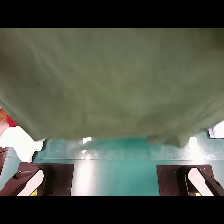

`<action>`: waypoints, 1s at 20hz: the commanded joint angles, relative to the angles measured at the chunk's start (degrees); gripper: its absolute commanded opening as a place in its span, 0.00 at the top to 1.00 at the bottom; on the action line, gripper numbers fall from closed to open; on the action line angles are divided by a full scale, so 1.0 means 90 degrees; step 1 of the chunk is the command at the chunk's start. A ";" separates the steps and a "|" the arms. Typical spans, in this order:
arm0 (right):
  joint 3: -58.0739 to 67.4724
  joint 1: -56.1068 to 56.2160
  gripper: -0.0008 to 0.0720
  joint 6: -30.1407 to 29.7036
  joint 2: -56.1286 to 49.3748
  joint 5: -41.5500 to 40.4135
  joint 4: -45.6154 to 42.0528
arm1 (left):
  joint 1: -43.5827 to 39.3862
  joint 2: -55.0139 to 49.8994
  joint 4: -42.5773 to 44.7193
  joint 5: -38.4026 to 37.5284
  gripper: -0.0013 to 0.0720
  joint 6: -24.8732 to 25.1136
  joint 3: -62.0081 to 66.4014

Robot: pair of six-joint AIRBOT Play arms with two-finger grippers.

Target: Fold the shirts.

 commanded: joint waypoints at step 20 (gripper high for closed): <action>-0.1345 0.2086 0.97 0.0440 -0.5328 -0.1061 -0.1695 | -0.1168 -0.4872 0.1727 0.2526 0.95 0.0884 -0.2820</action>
